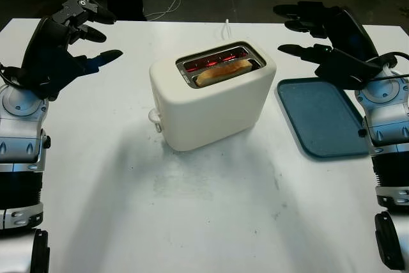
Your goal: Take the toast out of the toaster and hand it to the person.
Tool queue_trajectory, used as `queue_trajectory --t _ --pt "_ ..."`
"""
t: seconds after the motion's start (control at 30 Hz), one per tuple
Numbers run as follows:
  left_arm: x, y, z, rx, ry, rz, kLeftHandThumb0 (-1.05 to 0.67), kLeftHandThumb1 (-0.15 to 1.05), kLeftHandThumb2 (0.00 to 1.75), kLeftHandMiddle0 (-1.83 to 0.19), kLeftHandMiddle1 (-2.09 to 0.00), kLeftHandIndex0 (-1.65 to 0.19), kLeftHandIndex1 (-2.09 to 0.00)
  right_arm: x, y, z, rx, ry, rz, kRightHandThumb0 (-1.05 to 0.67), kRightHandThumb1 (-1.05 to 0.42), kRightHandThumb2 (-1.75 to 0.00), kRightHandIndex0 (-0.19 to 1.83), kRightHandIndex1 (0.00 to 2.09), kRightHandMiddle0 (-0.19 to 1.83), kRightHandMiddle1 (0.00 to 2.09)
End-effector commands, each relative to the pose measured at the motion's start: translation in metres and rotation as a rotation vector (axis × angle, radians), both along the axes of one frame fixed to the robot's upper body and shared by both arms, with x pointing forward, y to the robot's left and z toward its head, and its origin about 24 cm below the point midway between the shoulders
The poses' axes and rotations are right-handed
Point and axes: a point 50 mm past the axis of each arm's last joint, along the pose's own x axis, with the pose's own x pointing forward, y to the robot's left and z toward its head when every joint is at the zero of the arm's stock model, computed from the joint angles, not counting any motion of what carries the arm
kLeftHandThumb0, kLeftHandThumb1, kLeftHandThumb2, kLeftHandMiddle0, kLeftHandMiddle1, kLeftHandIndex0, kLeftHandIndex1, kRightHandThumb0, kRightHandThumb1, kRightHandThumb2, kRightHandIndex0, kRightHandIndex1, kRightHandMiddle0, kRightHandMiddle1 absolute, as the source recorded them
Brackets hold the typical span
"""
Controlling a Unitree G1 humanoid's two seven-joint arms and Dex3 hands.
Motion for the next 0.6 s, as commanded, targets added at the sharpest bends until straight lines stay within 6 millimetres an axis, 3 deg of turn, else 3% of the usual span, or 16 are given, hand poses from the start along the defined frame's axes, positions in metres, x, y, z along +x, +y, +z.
queue_trajectory --t 0.0,0.57 --pt "-0.0008 -0.0002 -0.0016 -0.003 0.000 -0.006 -0.54 0.73 0.34 -0.19 -1.23 -0.23 -1.04 -0.0006 -0.0019 -0.0025 0.010 0.005 -0.008 -0.22 -0.92 -0.04 0.66 0.03 0.63 0.00" --pt "-0.0009 -0.0016 -0.0003 0.012 0.001 -0.001 -0.53 0.71 0.36 -0.19 -1.23 -0.23 -1.04 -0.0003 0.0000 -0.0016 -0.022 -0.011 0.000 -0.24 -0.92 -0.03 0.70 0.05 0.65 0.01"
